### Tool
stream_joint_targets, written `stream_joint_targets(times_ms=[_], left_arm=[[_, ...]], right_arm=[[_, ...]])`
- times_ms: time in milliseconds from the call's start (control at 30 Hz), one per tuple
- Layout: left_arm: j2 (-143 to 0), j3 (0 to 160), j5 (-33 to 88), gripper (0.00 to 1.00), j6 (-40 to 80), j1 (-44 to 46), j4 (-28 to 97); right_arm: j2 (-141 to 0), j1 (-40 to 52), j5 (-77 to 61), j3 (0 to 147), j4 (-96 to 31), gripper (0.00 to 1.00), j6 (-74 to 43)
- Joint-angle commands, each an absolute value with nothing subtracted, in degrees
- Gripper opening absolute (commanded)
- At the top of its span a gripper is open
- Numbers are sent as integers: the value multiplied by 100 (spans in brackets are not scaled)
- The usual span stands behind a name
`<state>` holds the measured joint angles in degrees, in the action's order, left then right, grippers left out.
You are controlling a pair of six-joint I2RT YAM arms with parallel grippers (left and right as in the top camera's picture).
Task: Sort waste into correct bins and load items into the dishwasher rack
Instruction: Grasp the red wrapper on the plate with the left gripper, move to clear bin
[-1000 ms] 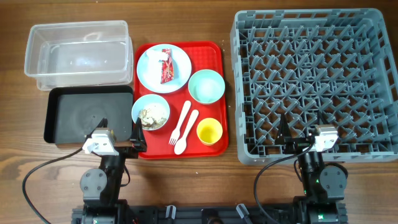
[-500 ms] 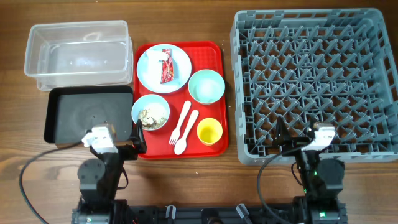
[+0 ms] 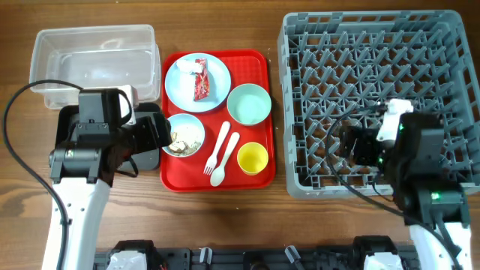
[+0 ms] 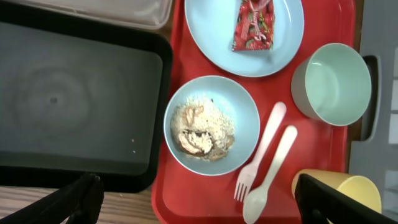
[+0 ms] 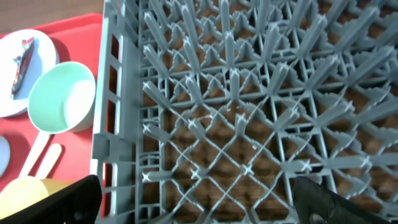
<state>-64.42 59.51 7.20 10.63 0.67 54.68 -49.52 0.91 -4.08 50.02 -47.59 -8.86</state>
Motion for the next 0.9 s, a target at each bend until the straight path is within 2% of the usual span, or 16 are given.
stream_joint_targets(times_ms=[0,133,267,333,500,600,667,700,733,767,800,833,867], left_arm=[[-6453,6086,1201,100,1096,43,5199],[-6982,6569,768,97,1096,381,4466],[-8412,7542,233,98,1090,952,3629],[-9220,7590,139,98,1092,1146,2847],[-10982,7588,211,95,1090,1446,1896],[-11572,7588,196,88,1090,1662,1603],[-11861,7588,137,77,1092,1688,1590],[-11944,7588,137,68,1090,1688,1640],[-11961,7588,84,51,1090,1688,1761],[-11959,7588,-86,28,1090,1688,1890],[-11928,7588,-180,10,1090,1688,2040],[-11867,7588,-183,4,1092,1688,2134],[-11756,7588,-180,4,1092,1688,2200]], right_arm=[[-4967,67,-478,5151,-4724,100,-762],[-4967,67,-478,5151,-4678,100,-766],[-4967,67,-480,5151,-4657,100,-764],[-4967,67,-480,5151,-4657,100,-766],[-4967,67,-482,5148,-4657,100,-766],[-4967,67,-482,5148,-4685,100,-766],[-4967,67,-482,5148,-4689,100,-766],[-4967,67,-482,5148,-4698,100,-766],[-4967,67,-482,5148,-4698,100,-766],[-4967,67,-480,5148,-4698,100,-766],[-4967,67,-480,5148,-4698,100,-764],[-4967,67,-480,5148,-4698,100,-764],[-4967,67,-480,5148,-4698,100,-766]])
